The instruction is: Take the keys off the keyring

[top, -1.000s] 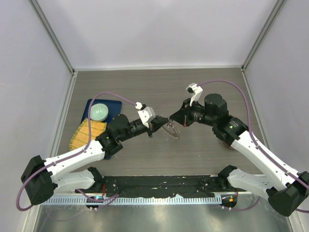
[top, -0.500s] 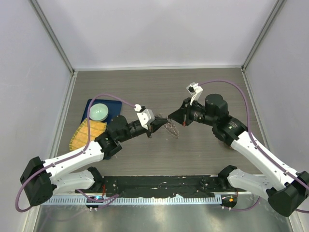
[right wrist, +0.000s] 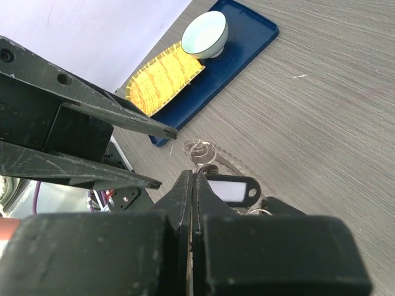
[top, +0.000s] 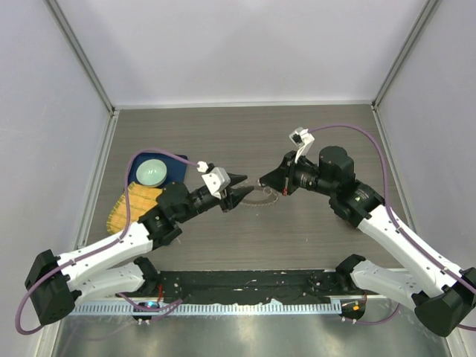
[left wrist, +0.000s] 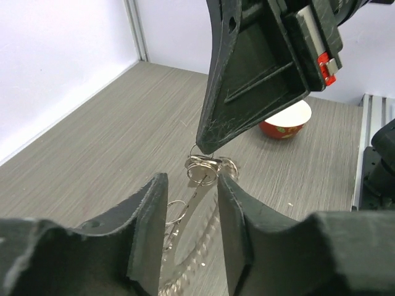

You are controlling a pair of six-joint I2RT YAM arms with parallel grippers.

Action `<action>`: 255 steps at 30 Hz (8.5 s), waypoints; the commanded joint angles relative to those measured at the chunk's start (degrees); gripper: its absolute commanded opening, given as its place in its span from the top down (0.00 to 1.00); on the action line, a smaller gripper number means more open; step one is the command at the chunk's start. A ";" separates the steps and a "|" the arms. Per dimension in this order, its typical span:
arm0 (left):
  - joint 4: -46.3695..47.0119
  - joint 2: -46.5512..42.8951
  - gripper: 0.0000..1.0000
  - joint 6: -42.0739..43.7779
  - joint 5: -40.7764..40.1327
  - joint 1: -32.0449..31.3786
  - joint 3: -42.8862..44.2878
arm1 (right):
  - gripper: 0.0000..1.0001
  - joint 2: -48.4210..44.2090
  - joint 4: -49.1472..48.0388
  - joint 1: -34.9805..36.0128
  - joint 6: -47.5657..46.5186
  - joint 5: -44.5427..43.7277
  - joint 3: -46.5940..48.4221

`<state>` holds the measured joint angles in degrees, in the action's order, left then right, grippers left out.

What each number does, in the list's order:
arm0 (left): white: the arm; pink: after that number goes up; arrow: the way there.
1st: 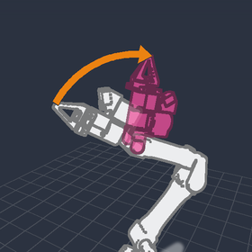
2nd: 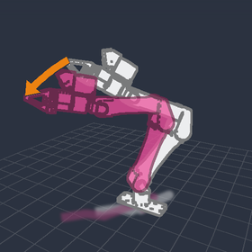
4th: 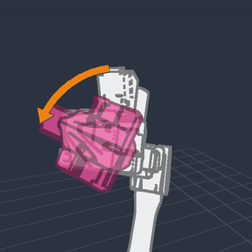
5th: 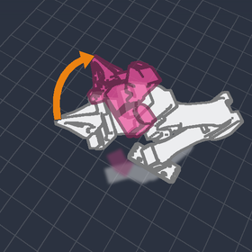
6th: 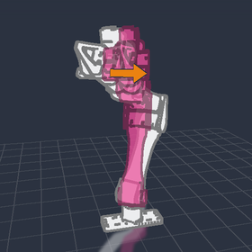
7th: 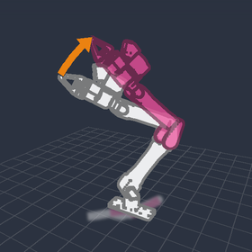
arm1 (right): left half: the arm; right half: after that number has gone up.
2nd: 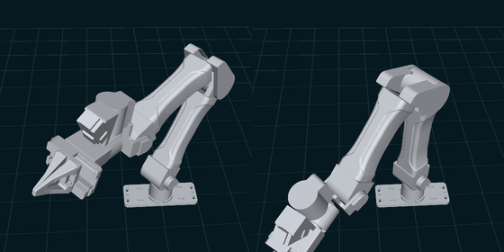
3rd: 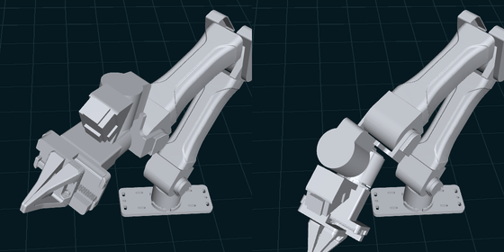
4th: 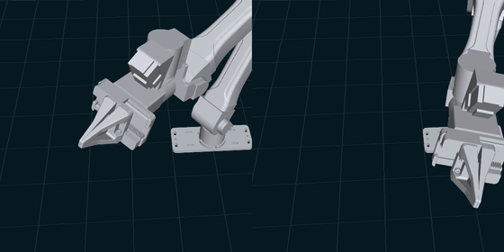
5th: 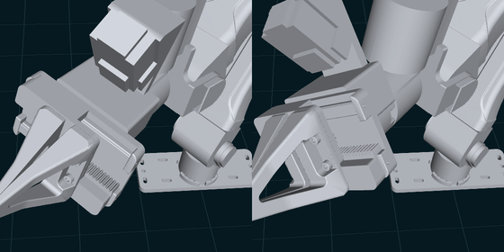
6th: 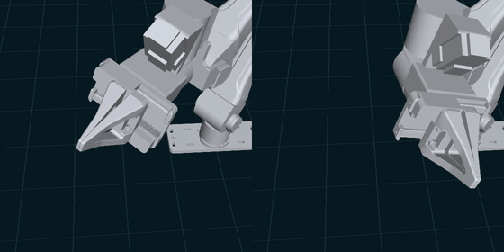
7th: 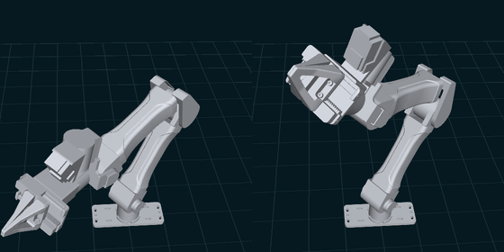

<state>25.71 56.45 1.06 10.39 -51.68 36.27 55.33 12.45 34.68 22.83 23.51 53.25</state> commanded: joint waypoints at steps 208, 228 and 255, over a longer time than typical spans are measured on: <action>-12.79 -1.96 1.00 -5.37 -13.64 0.53 -4.10 | 0.62 24.65 3.45 -10.33 4.07 -41.35 -3.61; -13.94 32.49 0.94 -11.69 -12.85 15.03 15.48 | 0.04 -0.48 10.49 -9.63 1.16 -34.84 -5.61; -33.27 -21.28 0.00 -21.71 -9.25 16.52 9.27 | 0.00 -13.93 20.25 -9.71 1.16 -24.74 9.42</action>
<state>-2.59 38.96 -19.18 2.70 -35.18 48.75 43.46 33.65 24.80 25.06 -4.47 61.71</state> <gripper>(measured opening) 0.996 0.996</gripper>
